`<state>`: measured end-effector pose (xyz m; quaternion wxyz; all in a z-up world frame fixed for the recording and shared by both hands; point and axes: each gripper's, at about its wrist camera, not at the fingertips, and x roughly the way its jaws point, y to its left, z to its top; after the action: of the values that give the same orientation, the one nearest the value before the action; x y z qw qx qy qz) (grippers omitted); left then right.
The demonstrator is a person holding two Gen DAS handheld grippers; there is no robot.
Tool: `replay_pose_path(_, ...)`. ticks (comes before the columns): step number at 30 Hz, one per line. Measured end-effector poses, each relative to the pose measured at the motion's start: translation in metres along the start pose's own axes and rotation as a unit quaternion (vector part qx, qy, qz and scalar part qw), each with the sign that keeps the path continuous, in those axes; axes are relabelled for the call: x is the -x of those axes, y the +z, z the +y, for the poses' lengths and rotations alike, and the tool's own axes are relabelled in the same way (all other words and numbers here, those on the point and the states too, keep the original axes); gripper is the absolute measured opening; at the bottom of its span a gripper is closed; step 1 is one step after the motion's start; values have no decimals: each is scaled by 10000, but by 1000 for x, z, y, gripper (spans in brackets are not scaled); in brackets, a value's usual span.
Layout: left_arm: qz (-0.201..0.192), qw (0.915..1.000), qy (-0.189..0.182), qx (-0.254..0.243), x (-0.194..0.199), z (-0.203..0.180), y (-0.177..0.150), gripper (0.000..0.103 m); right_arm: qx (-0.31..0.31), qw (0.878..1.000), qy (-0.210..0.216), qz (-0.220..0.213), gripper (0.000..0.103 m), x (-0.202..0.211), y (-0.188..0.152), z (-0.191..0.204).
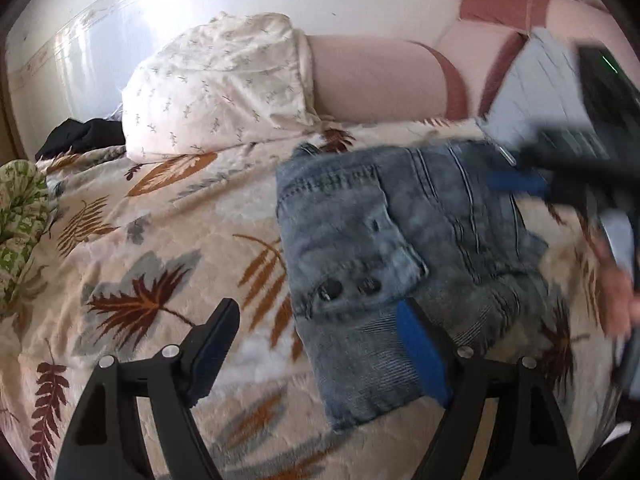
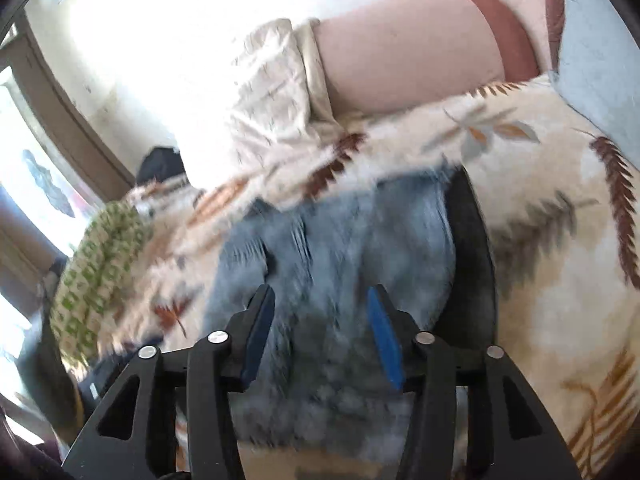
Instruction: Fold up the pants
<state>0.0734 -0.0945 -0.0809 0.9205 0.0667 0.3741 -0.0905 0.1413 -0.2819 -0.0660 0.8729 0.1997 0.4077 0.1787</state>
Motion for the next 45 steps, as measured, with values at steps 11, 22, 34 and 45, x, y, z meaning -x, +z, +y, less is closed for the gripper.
replay_pose_path(11,336,9994,-30,7,-26,3,-4,93,-594,9970,-78,487,61,-80,18,-41)
replay_pose_path(22,-112,9985,134,521,29,24,6,98,-634,9979,27,-106,68,-18,15,-17)
replay_pose_path(34,-1328,9871,661,610,136,51,18,103,594,9751,-740,-2003,86,119,-49,57)
replay_pose_path(45,-1960,9761,843,414,203,47,14,103,778,9517,-873,-2837,88,170,-104,98)
